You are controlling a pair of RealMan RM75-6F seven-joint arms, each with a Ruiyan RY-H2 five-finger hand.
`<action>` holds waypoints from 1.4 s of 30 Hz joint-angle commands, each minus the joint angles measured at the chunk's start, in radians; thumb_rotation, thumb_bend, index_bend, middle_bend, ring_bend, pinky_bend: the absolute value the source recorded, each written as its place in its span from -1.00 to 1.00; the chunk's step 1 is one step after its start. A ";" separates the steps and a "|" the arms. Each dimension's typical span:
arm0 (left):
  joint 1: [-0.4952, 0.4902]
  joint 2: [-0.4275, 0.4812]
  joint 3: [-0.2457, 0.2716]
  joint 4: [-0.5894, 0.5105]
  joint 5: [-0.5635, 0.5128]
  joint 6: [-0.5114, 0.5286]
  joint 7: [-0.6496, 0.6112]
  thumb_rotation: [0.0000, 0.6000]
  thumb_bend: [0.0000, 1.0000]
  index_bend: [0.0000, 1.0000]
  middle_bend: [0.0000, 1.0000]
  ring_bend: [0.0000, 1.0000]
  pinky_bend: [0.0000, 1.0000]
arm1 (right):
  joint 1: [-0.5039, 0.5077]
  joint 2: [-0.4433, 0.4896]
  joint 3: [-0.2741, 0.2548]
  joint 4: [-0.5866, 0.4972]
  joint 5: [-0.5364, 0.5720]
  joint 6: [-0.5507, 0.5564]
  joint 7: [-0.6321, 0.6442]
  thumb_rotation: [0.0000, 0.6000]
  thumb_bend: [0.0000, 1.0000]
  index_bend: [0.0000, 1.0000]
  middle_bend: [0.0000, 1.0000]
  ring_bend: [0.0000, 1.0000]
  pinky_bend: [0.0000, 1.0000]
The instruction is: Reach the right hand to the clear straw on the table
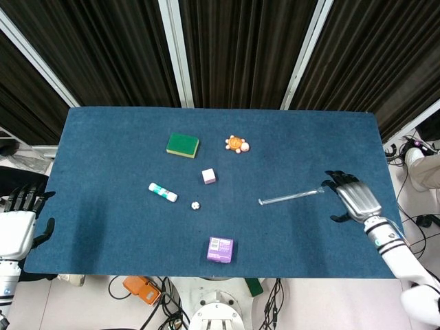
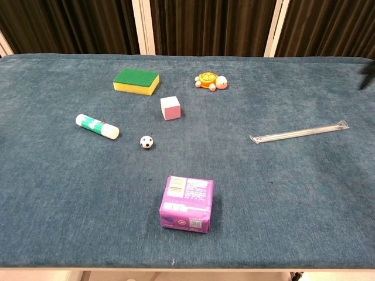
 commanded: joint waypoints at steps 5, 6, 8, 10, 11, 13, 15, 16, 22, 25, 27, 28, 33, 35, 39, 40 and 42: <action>0.000 0.003 -0.003 0.004 -0.005 -0.002 -0.005 1.00 -0.15 -0.61 -0.98 -0.98 -0.87 | 0.119 -0.120 0.019 0.096 0.046 -0.128 -0.027 1.00 -0.67 -0.20 -0.67 -0.68 -0.56; 0.000 0.004 -0.003 0.005 -0.005 -0.002 -0.005 1.00 -0.15 -0.61 -0.98 -0.98 -0.87 | 0.128 -0.131 0.019 0.106 0.052 -0.139 -0.026 1.00 -0.67 -0.18 -0.67 -0.68 -0.56; 0.001 0.004 -0.004 0.004 -0.009 -0.003 -0.006 1.00 -0.15 -0.61 -0.98 -0.98 -0.87 | 0.149 -0.158 0.020 0.134 0.066 -0.162 -0.023 1.00 -0.67 -0.16 -0.67 -0.68 -0.56; 0.001 0.005 -0.005 0.004 -0.012 -0.003 -0.007 1.00 -0.14 -0.61 -0.98 -0.98 -0.87 | 0.167 -0.185 0.020 0.166 0.082 -0.182 -0.023 1.00 -0.65 -0.14 -0.67 -0.68 -0.56; 0.002 0.006 -0.005 0.004 -0.012 -0.003 -0.007 1.00 -0.14 -0.61 -0.98 -0.98 -0.87 | 0.174 -0.195 0.021 0.179 0.089 -0.190 -0.022 1.00 -0.64 -0.14 -0.67 -0.68 -0.56; 0.003 0.006 -0.005 0.003 -0.013 -0.001 -0.009 1.00 -0.14 -0.61 -0.98 -0.98 -0.87 | 0.187 -0.213 0.020 0.203 0.104 -0.205 -0.018 1.00 -0.60 -0.11 -0.67 -0.68 -0.56; 0.004 0.007 -0.005 0.004 -0.012 0.000 -0.009 1.00 -0.14 -0.61 -0.98 -0.98 -0.87 | 0.196 -0.225 0.017 0.221 0.114 -0.217 -0.016 1.00 -0.58 -0.09 -0.67 -0.68 -0.56; 0.004 0.007 -0.005 0.004 -0.013 0.000 -0.009 1.00 -0.14 -0.61 -0.98 -0.98 -0.87 | 0.200 -0.230 0.015 0.230 0.119 -0.222 -0.015 1.00 -0.57 -0.08 -0.67 -0.68 -0.56; 0.006 0.008 -0.008 -0.001 -0.022 -0.001 -0.003 1.00 -0.14 -0.61 -0.98 -0.98 -0.87 | 0.219 -0.264 -0.001 0.286 0.134 -0.251 -0.002 1.00 -0.45 0.01 -0.67 -0.68 -0.56; 0.007 0.008 -0.008 -0.001 -0.025 -0.001 -0.002 1.00 -0.14 -0.61 -0.98 -0.98 -0.87 | 0.229 -0.279 -0.005 0.312 0.137 -0.261 0.006 1.00 -0.40 0.04 -0.67 -0.68 -0.56; 0.007 0.009 -0.009 -0.004 -0.029 -0.003 -0.004 1.00 -0.14 -0.61 -0.98 -0.98 -0.87 | 0.235 -0.288 -0.007 0.327 0.137 -0.265 0.013 1.00 -0.37 0.07 -0.67 -0.68 -0.56; 0.007 0.009 -0.010 -0.004 -0.031 -0.004 -0.004 1.00 -0.14 -0.61 -0.98 -0.98 -0.87 | 0.238 -0.290 -0.008 0.332 0.137 -0.267 0.016 1.00 -0.35 0.08 -0.67 -0.68 -0.56; 0.007 0.009 -0.014 -0.004 -0.037 -0.004 -0.009 1.00 -0.14 -0.61 -0.98 -0.98 -0.86 | 0.253 -0.305 -0.016 0.357 0.139 -0.284 0.026 1.00 -0.28 0.10 -0.67 -0.68 -0.56; 0.008 0.009 -0.015 -0.004 -0.040 -0.004 -0.011 1.00 -0.14 -0.61 -0.98 -0.98 -0.87 | 0.258 -0.312 -0.017 0.368 0.140 -0.290 0.030 1.00 -0.28 0.10 -0.67 -0.68 -0.56; 0.009 0.010 -0.018 -0.007 -0.043 -0.001 -0.020 1.00 -0.14 -0.61 -0.98 -0.98 -0.87 | 0.272 -0.325 -0.019 0.388 0.137 -0.300 0.039 1.00 -0.22 0.11 -0.67 -0.68 -0.56; 0.010 0.009 -0.019 -0.008 -0.044 -0.001 -0.024 1.00 -0.14 -0.61 -0.98 -0.98 -0.87 | 0.275 -0.327 -0.021 0.391 0.133 -0.301 0.042 1.00 -0.20 0.12 -0.67 -0.68 -0.56; 0.011 0.010 -0.021 -0.009 -0.046 0.000 -0.032 1.00 -0.14 -0.61 -0.98 -0.98 -0.87 | 0.280 -0.330 -0.022 0.394 0.126 -0.300 0.049 1.00 -0.11 0.17 -0.67 -0.68 -0.56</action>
